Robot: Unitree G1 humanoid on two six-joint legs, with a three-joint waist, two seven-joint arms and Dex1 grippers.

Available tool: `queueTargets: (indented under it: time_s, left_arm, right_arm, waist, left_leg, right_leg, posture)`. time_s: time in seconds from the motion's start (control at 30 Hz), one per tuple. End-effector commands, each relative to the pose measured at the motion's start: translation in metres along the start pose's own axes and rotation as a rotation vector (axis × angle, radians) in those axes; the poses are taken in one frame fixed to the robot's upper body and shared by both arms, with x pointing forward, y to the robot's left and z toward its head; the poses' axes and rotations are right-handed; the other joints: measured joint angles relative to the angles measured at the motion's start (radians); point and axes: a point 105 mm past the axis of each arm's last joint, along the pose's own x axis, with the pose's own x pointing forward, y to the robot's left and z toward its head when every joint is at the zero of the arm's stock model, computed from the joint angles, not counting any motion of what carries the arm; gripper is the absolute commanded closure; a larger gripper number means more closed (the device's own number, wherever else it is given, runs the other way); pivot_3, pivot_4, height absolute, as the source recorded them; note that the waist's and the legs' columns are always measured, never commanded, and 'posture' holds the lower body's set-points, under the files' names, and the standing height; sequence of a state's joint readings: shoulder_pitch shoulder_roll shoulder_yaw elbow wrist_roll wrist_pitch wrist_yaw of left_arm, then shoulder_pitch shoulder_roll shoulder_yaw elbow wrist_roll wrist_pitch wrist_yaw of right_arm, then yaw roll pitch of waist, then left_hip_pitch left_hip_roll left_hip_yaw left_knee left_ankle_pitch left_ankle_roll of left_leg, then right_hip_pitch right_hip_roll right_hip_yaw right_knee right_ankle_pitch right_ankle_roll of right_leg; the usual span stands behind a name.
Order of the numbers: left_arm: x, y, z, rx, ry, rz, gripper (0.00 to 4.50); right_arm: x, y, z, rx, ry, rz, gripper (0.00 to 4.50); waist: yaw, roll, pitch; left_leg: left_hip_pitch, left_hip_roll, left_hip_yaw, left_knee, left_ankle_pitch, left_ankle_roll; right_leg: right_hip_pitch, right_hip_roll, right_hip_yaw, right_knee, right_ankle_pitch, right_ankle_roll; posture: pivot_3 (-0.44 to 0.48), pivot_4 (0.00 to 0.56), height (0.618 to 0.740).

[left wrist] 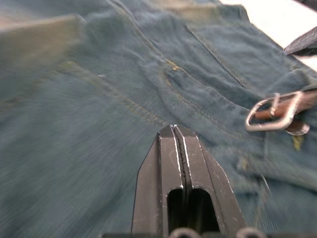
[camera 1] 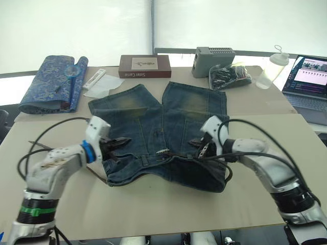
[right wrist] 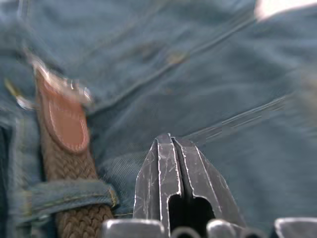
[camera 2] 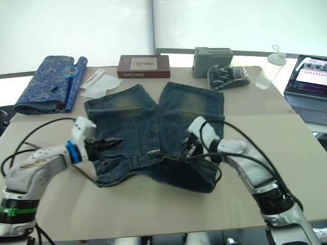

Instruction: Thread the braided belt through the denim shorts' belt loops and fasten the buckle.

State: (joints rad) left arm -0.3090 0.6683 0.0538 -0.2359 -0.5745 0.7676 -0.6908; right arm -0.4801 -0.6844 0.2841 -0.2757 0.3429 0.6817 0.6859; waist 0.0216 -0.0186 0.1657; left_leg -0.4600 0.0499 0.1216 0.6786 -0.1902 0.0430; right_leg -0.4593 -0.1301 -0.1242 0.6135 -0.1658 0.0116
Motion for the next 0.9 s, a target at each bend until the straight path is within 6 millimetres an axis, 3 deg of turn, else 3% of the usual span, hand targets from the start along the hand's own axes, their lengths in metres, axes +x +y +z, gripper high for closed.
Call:
queueTargets:
  time_s: [0.03, 0.17, 0.23, 0.3, 0.37, 0.47, 0.53, 0.63, 0.8, 0.83, 0.9]
  left_arm:
    - [0.009, -0.025, -0.01, 0.057, 0.04, -0.071, 4.5]
    - [0.002, -0.038, -0.05, 0.093, 0.189, -0.121, 4.5]
    - [-0.005, -0.036, -0.068, 0.098, 0.251, -0.111, 4.5]
    - [-0.013, -0.033, -0.079, 0.099, 0.278, -0.096, 4.5]
    - [-0.021, -0.028, -0.075, 0.09, 0.221, -0.06, 4.5]
    - [-0.036, -0.014, -0.046, 0.019, 0.045, 0.047, 4.5]
    - [-0.053, -0.005, -0.026, -0.045, -0.071, 0.122, 3.97]
    - [-0.077, 0.006, -0.014, -0.082, -0.146, 0.273, 2.68]
    - [-0.129, 0.037, -0.017, -0.151, -0.136, 0.77, 0.24]
    - [-0.144, 0.045, -0.022, -0.147, -0.087, 0.914, 0.0]
    - [-0.161, 0.054, -0.029, -0.234, -0.062, 1.074, 0.0]
  right_arm:
    - [-0.002, 0.034, 0.003, -0.115, -0.038, 0.183, 4.47]
    - [-0.008, 0.062, -0.018, -0.227, 0.014, 0.32, 4.47]
    - [-0.006, 0.06, -0.023, -0.262, 0.027, 0.303, 4.47]
    - [-0.004, 0.057, -0.023, -0.289, 0.019, 0.285, 4.47]
    - [-0.002, 0.052, -0.011, -0.261, -0.059, 0.246, 4.47]
    - [-0.007, 0.046, 0.014, -0.179, -0.195, 0.215, 4.47]
    - [-0.015, 0.044, 0.032, -0.101, -0.289, 0.239, 4.5]
    - [-0.021, 0.045, 0.05, -0.045, -0.383, 0.263, 3.6]
    - [-0.019, 0.055, 0.065, -0.031, -0.443, 0.327, 1.87]
    - [-0.017, 0.058, 0.068, -0.038, -0.451, 0.347, 1.52]
    - [-0.013, 0.063, 0.072, -0.06, -0.464, 0.383, 0.82]
  waist:
    - [-0.004, 0.0, 0.0]
    - [-0.013, 0.0, 0.0]
    - [-0.012, 0.0, 0.0]
    - [-0.012, 0.0, 0.0]
    - [-0.013, 0.0, 0.0]
    - [-0.016, 0.0, 0.0]
    - [-0.013, -0.002, 0.001]
    - [-0.01, -0.003, 0.001]
    - [-0.009, -0.004, 0.001]
    - [-0.008, -0.004, 0.001]
    - [-0.009, -0.004, 0.001]
  left_leg:
    - [0.0, 0.0, 0.0, 0.0, -0.001, 0.0]
    - [0.001, 0.0, 0.0, 0.001, -0.009, 0.008]
    - [0.003, 0.001, -0.001, 0.002, -0.01, 0.009]
    - [0.009, 0.003, -0.001, 0.002, -0.014, -0.001]
    - [0.015, 0.004, -0.001, 0.002, -0.013, -0.002]
    - [0.016, 0.005, -0.003, 0.002, -0.014, -0.002]
    - [0.016, 0.002, -0.007, 0.003, -0.013, -0.002]
    - [0.015, 0.002, -0.007, 0.003, -0.013, -0.002]
    - [0.015, 0.001, -0.008, 0.002, -0.013, -0.002]
    - [0.015, 0.001, -0.008, 0.002, -0.013, -0.002]
    - [0.016, 0.001, -0.008, 0.003, -0.013, -0.002]
  right_leg:
    - [0.0, 0.0, 0.0, 0.0, -0.001, 0.001]
    - [0.001, 0.0, 0.001, -0.001, -0.006, 0.009]
    - [0.001, 0.0, 0.002, 0.0, -0.007, 0.008]
    - [0.004, 0.0, 0.002, 0.001, -0.01, 0.001]
    - [0.005, -0.001, 0.001, 0.001, -0.01, 0.001]
    - [0.006, -0.001, 0.001, 0.0, -0.01, 0.001]
    - [0.004, -0.002, 0.002, 0.001, -0.007, -0.001]
    - [0.004, -0.001, 0.002, 0.002, -0.003, -0.006]
    - [0.004, -0.001, 0.003, 0.002, -0.002, -0.005]
    - [0.004, -0.001, 0.003, 0.002, -0.002, -0.004]
    - [0.005, 0.0, 0.003, 0.003, -0.001, -0.003]
  posture:
    - [0.0, 0.15, 0.709]
    - [0.0, 0.15, 0.709]
    - [0.0, 0.15, 0.709]
    - [0.0, 0.15, 0.709]
    - [0.0, 0.15, 0.709]
    - [0.0, 0.15, 0.709]
    - [0.0, 0.15, 0.709]
    - [0.0, 0.15, 0.709]
    - [0.0, 0.15, 0.709]
    - [0.0, 0.15, 0.709]
    - [0.0, 0.15, 0.709]
